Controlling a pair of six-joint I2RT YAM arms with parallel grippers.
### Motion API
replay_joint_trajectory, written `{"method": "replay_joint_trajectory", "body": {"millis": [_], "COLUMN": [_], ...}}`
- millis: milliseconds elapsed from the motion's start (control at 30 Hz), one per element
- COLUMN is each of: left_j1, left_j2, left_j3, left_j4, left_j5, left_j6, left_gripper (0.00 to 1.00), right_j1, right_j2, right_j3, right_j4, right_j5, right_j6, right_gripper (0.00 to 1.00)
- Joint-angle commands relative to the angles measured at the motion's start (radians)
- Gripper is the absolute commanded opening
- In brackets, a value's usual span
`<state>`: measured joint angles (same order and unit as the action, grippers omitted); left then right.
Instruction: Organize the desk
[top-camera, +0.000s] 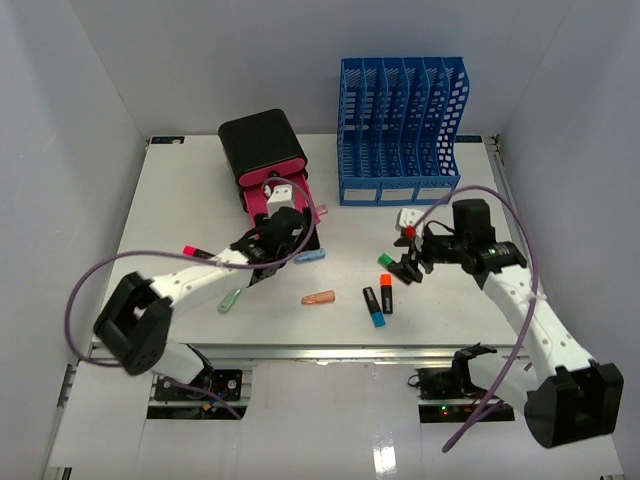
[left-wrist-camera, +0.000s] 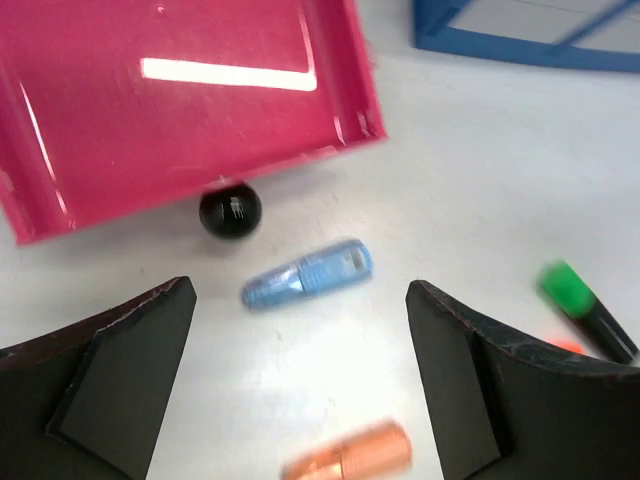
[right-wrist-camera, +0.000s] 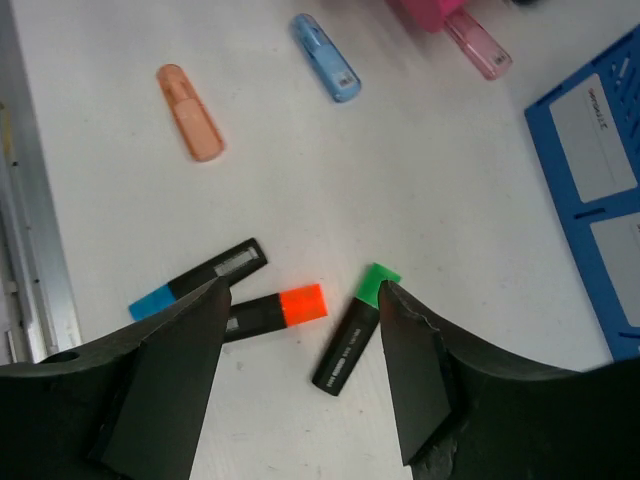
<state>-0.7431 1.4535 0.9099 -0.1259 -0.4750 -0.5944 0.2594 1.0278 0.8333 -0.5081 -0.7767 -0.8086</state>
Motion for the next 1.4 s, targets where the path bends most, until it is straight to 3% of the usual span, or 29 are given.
{"method": "replay_joint_trajectory", "body": {"millis": [0, 167, 400, 633, 867, 967, 1100, 1167, 1367], "left_j1": [-0.003, 0.006, 0.008, 0.008, 0.008, 0.008, 0.008, 0.008, 0.008], "left_j2": [-0.339, -0.603, -0.872, -0.998, -1.072, -1.096, -1.109, -1.114, -1.116], "left_j3": [-0.108, -0.236, -0.326, -0.335, -0.322, -0.318, -0.318, -0.312, -0.283], "left_j4": [-0.015, -0.12, -0.256, -0.371, -0.452, -0.471, -0.487, -0.494, -0.533], "left_j5": [0.284, 0.346, 0.334, 0.316, 0.261, 0.254, 0.256, 0.258, 0.212], "left_j6": [0.047, -0.021, -0.087, -0.107, -0.131, -0.144, -0.163, -0.168, -0.225], "left_gripper": [0.98, 0.98, 0.98, 0.98, 0.98, 0.98, 0.98, 0.98, 0.98], "right_j1": [0.079, 0.167, 0.179, 0.179, 0.179, 0.179, 0.158, 0.145, 0.16], "right_j2": [0.17, 0.287, 0.447, 0.591, 0.667, 0.704, 0.728, 0.718, 0.624], "right_j3": [0.165, 0.126, 0.137, 0.164, 0.204, 0.228, 0.247, 0.252, 0.359], "right_j4": [-0.203, -0.187, -0.081, -0.057, -0.057, -0.047, -0.043, -0.041, -0.088], "right_j5": [0.357, 0.652, 0.804, 0.759, 0.661, 0.656, 0.635, 0.625, 0.588], "right_j6": [0.169, 0.255, 0.298, 0.299, 0.29, 0.288, 0.279, 0.263, 0.164], "right_gripper": [0.65, 0.66, 0.65, 0.57, 0.59, 0.51, 0.21, 0.11, 0.08]}}
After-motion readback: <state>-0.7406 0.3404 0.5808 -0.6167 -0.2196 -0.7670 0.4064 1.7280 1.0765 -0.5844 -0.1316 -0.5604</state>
